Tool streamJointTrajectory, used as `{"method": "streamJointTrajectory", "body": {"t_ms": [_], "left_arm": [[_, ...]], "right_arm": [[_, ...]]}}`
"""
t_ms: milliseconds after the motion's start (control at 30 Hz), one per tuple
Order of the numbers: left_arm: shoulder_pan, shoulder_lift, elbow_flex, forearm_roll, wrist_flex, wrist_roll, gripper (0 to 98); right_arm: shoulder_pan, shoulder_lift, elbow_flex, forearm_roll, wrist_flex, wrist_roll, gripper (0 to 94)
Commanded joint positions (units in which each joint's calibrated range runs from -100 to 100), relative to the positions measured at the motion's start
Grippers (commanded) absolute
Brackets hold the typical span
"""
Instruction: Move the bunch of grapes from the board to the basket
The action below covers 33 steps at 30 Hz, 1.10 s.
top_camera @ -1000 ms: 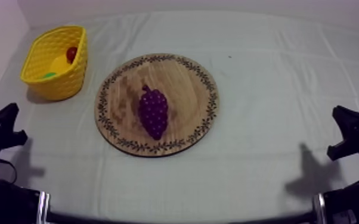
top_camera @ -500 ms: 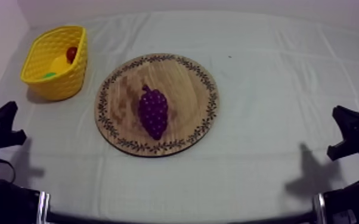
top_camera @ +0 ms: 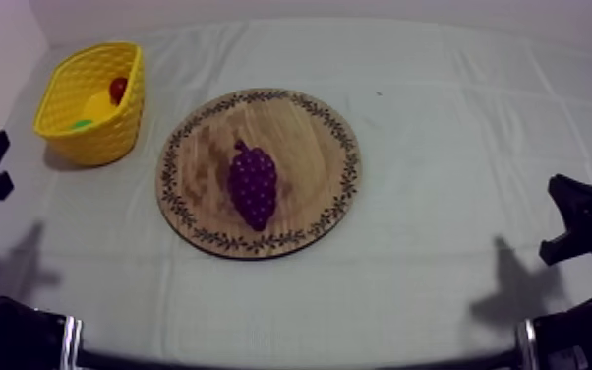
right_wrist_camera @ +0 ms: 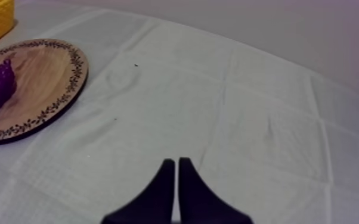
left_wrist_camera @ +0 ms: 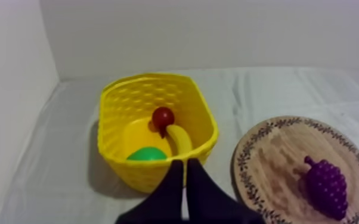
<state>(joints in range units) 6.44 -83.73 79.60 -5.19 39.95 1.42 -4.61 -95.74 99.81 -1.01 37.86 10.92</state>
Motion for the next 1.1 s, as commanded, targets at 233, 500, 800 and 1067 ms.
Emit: {"method": "streamJointTrajectory", "body": {"t_ms": [233, 500, 800, 1067], "left_arm": [[1.1, 15.6, -20.3, 0.08, 4.1, 2.0, 0.0], [6.0, 28.3, -35.2, -2.23, 8.4, 6.8, 0.0], [12.8, 45.3, -53.4, -5.33, 17.7, 13.8, 0.0], [17.7, 62.5, -70.3, -7.75, 28.0, 18.0, 0.0]], "right_arm": [[0.0, 0.0, 0.0, 0.0, 0.0, 0.0, 0.4], [0.0, 0.0, 0.0, 0.0, 0.0, 0.0, 0.4], [0.0, 0.0, 0.0, 0.0, 0.0, 0.0, 0.4], [0.0, 0.0, 0.0, 0.0, 0.0, 0.0, 0.4]]}}
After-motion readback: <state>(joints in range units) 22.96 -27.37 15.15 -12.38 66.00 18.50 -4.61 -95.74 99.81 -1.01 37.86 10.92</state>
